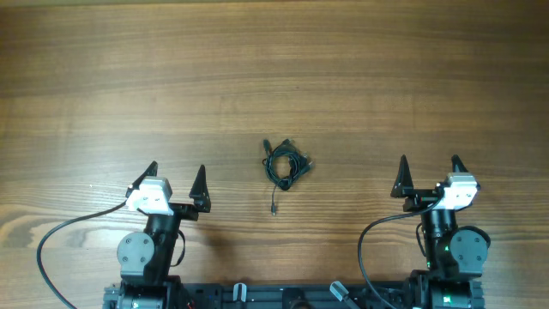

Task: Untangle cables

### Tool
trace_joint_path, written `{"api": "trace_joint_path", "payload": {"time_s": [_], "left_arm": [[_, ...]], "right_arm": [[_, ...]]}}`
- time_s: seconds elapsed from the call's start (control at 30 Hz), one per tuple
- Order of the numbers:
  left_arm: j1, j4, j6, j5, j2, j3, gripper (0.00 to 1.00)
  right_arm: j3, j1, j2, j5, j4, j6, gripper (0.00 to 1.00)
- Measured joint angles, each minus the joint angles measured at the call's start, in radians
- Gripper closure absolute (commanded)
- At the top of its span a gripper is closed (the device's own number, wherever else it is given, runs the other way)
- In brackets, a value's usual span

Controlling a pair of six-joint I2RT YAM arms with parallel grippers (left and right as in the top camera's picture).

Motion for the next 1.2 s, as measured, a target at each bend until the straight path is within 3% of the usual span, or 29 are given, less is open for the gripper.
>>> {"api": "trace_joint_path", "payload": {"time_s": [1.2], "left_arm": [[0.000,0.001,0.000,0.000,0.023,0.000,0.00]], "right_arm": [[0.000,0.000,0.000,0.000,0.000,0.000,0.00]]}}
